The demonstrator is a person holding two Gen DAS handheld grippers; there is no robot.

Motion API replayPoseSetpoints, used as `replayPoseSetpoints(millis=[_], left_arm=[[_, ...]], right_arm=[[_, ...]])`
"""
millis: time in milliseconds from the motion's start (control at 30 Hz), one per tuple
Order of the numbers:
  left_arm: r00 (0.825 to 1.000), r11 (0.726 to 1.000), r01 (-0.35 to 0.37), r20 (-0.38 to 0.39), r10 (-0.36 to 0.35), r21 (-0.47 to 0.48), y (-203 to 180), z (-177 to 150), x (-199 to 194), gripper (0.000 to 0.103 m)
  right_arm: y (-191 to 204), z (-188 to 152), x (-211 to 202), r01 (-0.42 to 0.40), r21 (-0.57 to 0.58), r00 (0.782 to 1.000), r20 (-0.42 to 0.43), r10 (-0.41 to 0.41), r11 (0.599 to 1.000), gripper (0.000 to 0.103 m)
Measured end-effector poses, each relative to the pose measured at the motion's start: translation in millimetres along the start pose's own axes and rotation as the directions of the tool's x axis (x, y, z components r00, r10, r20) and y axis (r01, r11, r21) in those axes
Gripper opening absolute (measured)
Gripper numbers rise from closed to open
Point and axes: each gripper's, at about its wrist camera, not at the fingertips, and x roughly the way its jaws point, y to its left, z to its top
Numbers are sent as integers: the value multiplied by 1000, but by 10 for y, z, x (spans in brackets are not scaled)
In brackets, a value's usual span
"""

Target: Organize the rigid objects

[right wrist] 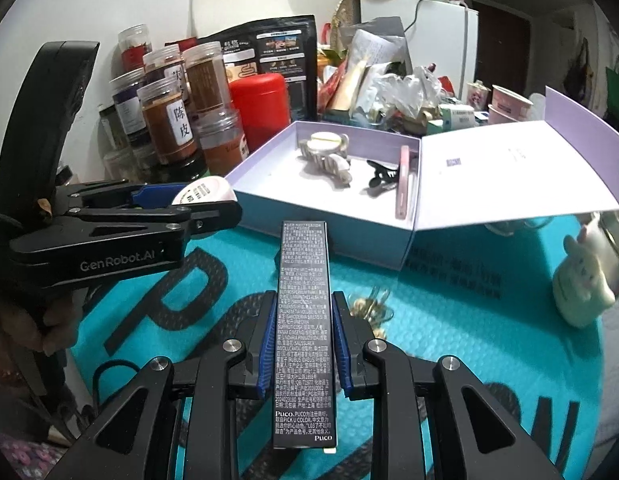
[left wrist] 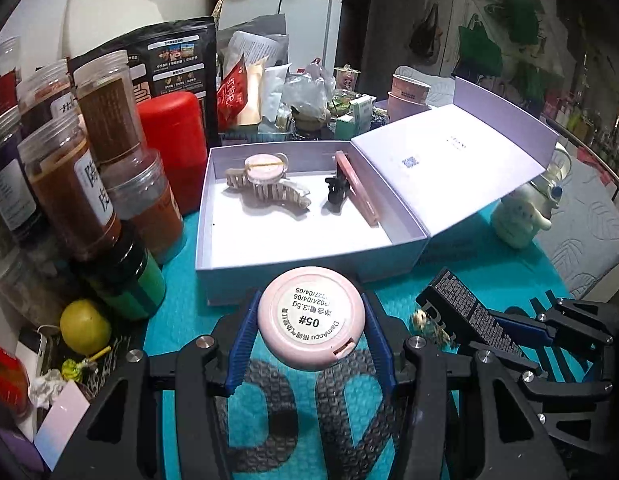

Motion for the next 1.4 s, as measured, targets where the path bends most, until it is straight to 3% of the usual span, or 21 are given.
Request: replayPoseSetpoints(millis=[400,900,1400], left_arm=[[1000,1000,-17,17,16,17,-14,278,181,50],[999,999,12,52,-14,41,21,721,435,50],[996,998,-24,87,19,56,160,1230,690,50]], right_arm=[[-203,253,94,8,1,1000,23,-8,1000,25],[-416,711,221,26,29,996,86,-28,999,25],[-625,1115,402,36,49,993,115,-42,998,25]])
